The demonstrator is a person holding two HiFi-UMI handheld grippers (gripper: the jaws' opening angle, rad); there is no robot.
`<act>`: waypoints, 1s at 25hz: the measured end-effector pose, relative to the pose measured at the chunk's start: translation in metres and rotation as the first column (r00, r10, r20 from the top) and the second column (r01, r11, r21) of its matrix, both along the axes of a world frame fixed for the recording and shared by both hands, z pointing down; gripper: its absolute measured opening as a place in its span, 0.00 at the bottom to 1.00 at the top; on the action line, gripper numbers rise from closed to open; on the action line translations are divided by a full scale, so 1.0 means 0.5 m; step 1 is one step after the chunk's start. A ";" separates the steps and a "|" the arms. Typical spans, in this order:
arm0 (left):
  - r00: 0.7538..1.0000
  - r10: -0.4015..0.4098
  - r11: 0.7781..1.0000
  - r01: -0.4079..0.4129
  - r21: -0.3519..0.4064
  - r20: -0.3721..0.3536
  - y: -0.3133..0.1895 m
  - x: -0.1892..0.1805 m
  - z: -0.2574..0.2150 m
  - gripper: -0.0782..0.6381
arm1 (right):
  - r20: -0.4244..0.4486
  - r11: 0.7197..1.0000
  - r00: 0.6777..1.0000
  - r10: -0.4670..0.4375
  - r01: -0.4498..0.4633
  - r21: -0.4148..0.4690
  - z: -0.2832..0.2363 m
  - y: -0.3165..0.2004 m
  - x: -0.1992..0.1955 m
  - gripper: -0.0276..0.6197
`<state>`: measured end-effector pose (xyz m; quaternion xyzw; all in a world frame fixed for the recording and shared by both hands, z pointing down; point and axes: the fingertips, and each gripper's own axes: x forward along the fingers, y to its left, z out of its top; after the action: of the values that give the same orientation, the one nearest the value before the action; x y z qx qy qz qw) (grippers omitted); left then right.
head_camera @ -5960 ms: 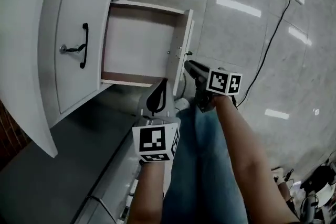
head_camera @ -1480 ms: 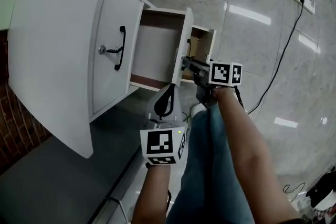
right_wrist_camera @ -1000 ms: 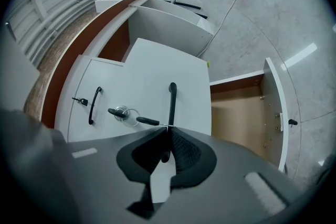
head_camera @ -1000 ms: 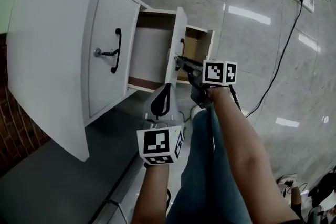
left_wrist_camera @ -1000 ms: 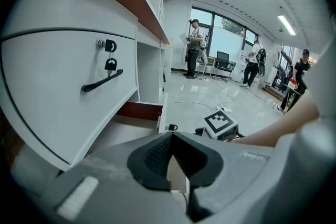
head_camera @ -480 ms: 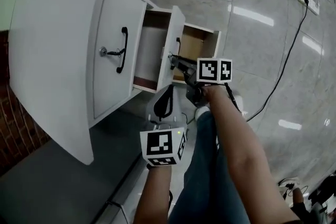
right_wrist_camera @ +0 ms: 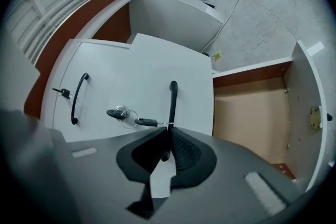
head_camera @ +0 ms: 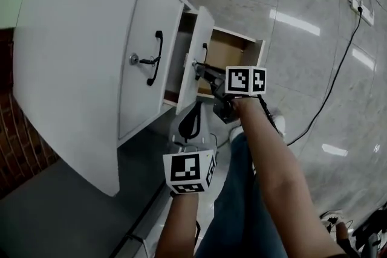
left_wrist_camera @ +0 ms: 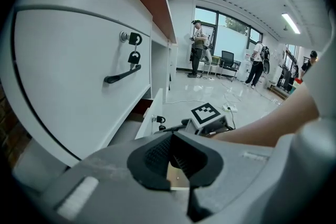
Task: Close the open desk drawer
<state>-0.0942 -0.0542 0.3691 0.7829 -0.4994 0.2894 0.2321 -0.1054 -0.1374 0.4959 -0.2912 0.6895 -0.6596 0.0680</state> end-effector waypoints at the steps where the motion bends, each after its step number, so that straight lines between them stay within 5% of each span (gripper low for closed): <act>1: 1.000 -0.002 1.000 0.002 0.001 0.001 -0.001 -0.004 0.000 0.11 | 0.000 1.000 1.000 -0.003 0.003 0.001 0.000 -0.002 -0.004 0.08; 25: 0.998 -0.055 0.998 0.055 0.012 0.019 -0.016 -0.061 0.031 0.11 | 0.011 0.999 0.999 -0.030 0.030 0.033 0.001 -0.040 -0.074 0.09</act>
<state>-0.1250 -0.0622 0.3845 0.7672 -0.5248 0.2877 0.2306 -0.1423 -0.1574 0.4967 -0.2759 0.7041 -0.6509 0.0668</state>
